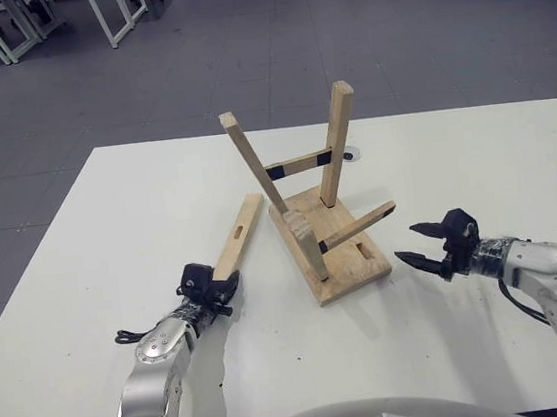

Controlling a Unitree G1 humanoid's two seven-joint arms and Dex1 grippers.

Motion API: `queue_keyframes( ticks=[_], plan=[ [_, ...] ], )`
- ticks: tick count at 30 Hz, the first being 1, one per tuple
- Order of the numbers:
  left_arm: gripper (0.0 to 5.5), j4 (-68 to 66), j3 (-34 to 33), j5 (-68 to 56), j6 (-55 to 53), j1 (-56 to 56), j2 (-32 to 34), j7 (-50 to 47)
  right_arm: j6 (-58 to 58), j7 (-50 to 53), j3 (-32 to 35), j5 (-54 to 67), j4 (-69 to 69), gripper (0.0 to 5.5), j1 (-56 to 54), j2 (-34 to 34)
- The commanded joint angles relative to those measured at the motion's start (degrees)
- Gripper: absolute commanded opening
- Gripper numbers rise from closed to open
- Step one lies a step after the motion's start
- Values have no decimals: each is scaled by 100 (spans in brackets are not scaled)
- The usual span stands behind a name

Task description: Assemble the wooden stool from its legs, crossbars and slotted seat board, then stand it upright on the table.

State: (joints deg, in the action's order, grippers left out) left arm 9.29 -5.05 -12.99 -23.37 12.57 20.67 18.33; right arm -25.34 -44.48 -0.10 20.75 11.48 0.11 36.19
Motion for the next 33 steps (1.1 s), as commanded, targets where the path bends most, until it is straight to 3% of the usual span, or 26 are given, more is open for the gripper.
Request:
queue_keyframes(
  ticks=[1,6,8,10,15,20,28,33],
  plan=[
    [204,-94,-603,-27,217,-560,-142,-531,-902,529,728,815,-186,338,-745,-393],
    [204,265,-1526,-1063,959,-2112,-223,-523,-1982,1308,1703,2162,-47,435,-1806,-758],
    [204,714,-1575,-2137,410,-2727,-143,-206,-2492,1601,2122,3147,128,483,-2352,-865],
    [204,1263,-1490,-3515,-548,-2955,23,36,-2949,1737,2299,4183,312,486,-2742,-899],
    [204,2111,-1209,-6284,-1977,-3194,420,-160,-3377,2716,2036,6683,526,486,-3294,-1127],
    [204,2428,-841,-7542,-2451,-3153,810,-223,-3236,3278,1428,8564,472,486,-3530,-1153],
    [204,2720,-464,-7811,-2593,-2831,1287,75,-3305,2909,795,9073,316,486,-3616,-869],
    [204,2711,-355,-7786,-2548,-2794,1412,119,-3519,2357,594,8392,404,385,-3644,-536]
  ],
)
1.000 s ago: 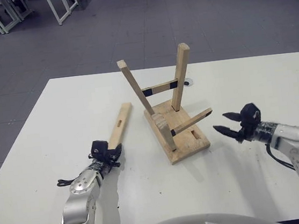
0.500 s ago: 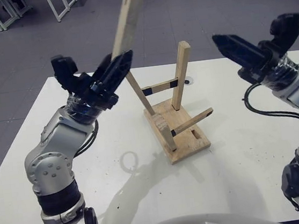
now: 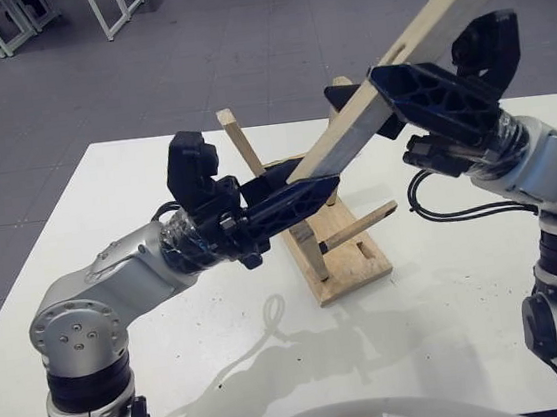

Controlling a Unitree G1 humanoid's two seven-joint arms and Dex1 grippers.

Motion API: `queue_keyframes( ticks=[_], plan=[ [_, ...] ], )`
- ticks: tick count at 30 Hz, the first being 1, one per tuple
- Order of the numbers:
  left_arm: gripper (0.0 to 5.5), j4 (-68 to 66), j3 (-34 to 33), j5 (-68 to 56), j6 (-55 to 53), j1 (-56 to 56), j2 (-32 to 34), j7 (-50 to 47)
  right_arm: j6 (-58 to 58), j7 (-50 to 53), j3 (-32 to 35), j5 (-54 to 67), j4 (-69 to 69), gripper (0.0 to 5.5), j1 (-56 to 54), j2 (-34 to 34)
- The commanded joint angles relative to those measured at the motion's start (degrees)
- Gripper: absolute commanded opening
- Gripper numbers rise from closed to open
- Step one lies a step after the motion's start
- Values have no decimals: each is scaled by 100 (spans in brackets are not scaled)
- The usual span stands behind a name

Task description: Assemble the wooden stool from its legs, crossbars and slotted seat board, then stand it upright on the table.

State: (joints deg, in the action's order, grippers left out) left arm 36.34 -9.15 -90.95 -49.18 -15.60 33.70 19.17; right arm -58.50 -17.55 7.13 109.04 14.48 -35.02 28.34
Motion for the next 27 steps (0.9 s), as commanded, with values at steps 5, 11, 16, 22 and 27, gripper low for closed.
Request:
queue_keyframes(
  ticks=[5,11,16,22,27],
  plan=[
    [204,-48,79,-33,25,-14,252,112,-242,-1095,-226,-1381,178,280,-180,503],
    [204,-41,82,6,31,58,373,260,-205,-1406,-149,-1586,109,203,-225,504],
    [267,-47,-38,236,237,-33,323,445,-186,-1416,-101,-1593,27,202,-283,489],
    [283,-603,-923,584,483,304,668,781,337,-1574,307,-2746,-788,202,-371,789],
    [283,-1489,-264,3145,1057,1160,820,700,859,-2369,421,-4215,-1246,202,124,1439]
  ],
)
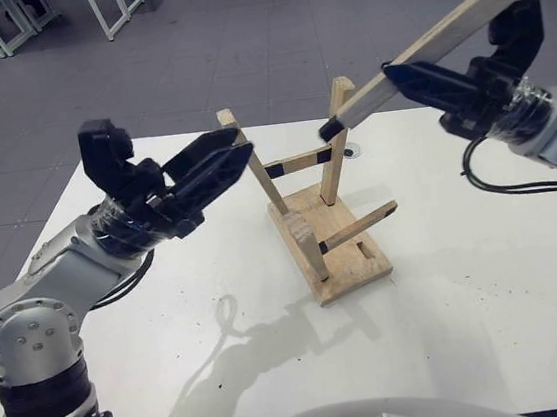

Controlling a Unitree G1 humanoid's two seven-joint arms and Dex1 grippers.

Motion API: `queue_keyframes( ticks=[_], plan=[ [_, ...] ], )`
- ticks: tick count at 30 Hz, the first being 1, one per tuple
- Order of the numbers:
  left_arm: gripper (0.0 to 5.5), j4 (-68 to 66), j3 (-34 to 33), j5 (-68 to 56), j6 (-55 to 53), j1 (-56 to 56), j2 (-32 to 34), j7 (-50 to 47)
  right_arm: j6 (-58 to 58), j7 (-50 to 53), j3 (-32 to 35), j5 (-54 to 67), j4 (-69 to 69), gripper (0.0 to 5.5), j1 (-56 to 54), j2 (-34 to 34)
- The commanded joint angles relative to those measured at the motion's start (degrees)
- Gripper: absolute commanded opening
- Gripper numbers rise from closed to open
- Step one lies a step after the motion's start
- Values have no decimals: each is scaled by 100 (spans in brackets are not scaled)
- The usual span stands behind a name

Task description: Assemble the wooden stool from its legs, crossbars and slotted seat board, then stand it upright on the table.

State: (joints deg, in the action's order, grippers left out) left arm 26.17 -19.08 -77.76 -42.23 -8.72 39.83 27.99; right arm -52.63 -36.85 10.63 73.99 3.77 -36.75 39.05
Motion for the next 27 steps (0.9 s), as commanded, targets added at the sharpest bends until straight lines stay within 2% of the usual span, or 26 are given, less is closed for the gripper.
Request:
queue_keyframes(
  ticks=[1,4,9,18,27],
  plan=[
    [283,-647,1143,2585,594,548,198,-231,428,-662,7,-1050,-187,202,454,513],
    [283,-1234,2423,4507,1292,528,-77,-477,956,-1263,-346,-1997,-284,202,982,728],
    [283,-3025,3483,6470,2150,-130,-958,-998,1375,-1628,-739,-2924,-312,202,1434,628],
    [283,-4914,3604,7295,2947,-963,-1977,-718,2428,-2327,-1692,-4325,-483,202,2169,331],
    [283,-6244,3413,7677,3592,-1797,-2534,-603,2134,-2635,-1943,-4202,512,202,2810,250]
  ],
)
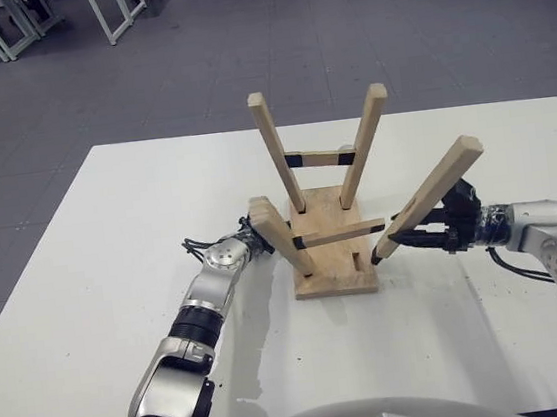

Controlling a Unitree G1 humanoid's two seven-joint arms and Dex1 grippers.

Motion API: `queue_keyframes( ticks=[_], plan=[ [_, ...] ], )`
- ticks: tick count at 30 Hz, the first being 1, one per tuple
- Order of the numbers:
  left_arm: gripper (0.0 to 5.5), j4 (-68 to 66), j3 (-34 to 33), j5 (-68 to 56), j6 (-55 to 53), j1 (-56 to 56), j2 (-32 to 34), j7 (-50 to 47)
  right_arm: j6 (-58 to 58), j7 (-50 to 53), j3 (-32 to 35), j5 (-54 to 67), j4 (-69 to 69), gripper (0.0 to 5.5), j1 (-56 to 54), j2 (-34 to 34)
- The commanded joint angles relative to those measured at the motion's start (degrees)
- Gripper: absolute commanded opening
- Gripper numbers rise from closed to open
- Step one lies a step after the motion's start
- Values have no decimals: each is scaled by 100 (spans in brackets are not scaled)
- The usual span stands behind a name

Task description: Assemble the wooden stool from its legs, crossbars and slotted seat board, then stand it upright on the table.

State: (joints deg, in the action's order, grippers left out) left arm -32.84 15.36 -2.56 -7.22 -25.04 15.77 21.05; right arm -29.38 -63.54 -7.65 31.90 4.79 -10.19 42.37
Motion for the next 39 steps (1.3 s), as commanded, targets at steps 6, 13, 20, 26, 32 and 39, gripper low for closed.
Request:
queue_keyframes(
  ticks=[6,13,20,26,32,39],
  plan=[
    [283,-336,-276,257,111,11,61,193,-871,302,488,699,1399,202,28,-97],
    [283,-15,-399,288,-39,176,21,260,-920,615,298,578,1286,202,-25,-431],
    [283,229,-430,334,-172,253,2,348,-286,659,-234,-258,398,202,-75,-748],
    [283,540,-476,356,-347,392,26,359,497,914,-519,-1131,544,202,56,-584],
    [283,1795,-981,199,-807,935,203,66,778,1210,-582,-1407,560,202,242,-749],
    [283,4400,-2982,-467,-801,674,689,-705,952,1908,-538,-1753,187,202,156,-1125]
  ],
)
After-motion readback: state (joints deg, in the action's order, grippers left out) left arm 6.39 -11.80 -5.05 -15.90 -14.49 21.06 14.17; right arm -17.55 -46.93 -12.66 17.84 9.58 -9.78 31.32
